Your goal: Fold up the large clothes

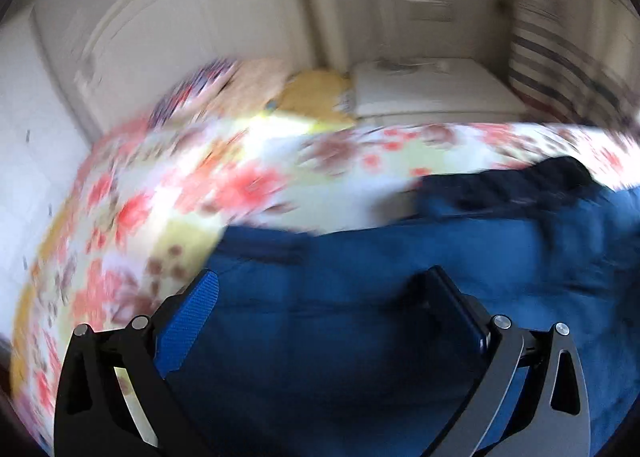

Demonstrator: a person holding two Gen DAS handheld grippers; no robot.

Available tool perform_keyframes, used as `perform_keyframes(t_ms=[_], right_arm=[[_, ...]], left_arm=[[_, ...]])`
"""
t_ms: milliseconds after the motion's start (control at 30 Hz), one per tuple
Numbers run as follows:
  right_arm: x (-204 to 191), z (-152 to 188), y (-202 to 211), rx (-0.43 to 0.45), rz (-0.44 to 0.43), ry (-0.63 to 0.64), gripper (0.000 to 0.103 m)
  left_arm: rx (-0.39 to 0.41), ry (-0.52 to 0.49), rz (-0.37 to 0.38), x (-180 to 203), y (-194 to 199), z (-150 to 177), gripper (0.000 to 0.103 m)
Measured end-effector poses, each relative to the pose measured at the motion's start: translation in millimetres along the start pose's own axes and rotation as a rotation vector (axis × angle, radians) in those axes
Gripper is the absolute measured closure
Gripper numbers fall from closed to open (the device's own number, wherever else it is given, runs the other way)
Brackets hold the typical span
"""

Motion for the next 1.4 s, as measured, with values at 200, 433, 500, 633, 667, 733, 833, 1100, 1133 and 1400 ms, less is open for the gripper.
perform_keyframes(t_ms=[200, 433, 500, 633, 667, 733, 833, 1100, 1133, 1400], right_arm=[[61, 15, -28, -0.048, -0.148, -0.272, 0.011], [55, 15, -31, -0.023, -0.158, -0.255, 0.006], [53, 15, -28, -0.018, -0.165, -0.262, 0.006], [52, 8, -14, -0.014, -0.056, -0.197, 0.011], [43, 2, -3, 0.017, -0.046, -0.166, 0.011], [20, -10, 11, 0.057, -0.089, -0.119, 0.011], [-32, -22, 7, 0.037, -0.065, 0.047, 0.011], [-69, -18, -36, -0.079, -0.094, 0.136, 0.01], [-52, -23, -34, -0.062, -0.079, 0.063, 0.01], [40, -12, -55, -0.091, -0.091, -0.3, 0.012]], left_arm=[[-0.121, 0.178, 0.22, -18, -32, 11, 0.004], [-0.105, 0.2, 0.238, -18, -30, 13, 0.004], [-0.106, 0.192, 0.219, -17, -29, 11, 0.004], [-0.029, 0.162, 0.095, -17, -4, -6, 0.005], [0.0, 0.159, 0.107, -12, 4, -11, 0.005], [0.037, 0.135, 0.136, 7, 15, -22, 0.005], [0.007, 0.027, 0.123, 49, 5, -27, 0.005], [-0.032, 0.075, 0.14, 36, -24, -20, 0.004], [-0.019, 0.1, 0.12, 24, -24, -22, 0.004], [-0.084, 0.203, 0.123, 3, -52, -18, 0.004]])
Point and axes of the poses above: each gripper's, at about its wrist camera, not at the fingertips, and y roughly against the way its jaws point, x to its right, z to its underside, the point moved 8 cm from there along -y, roughly the way its jaws point, and after that the axes turned 2 degrees about -x, right-handed, at the moved point
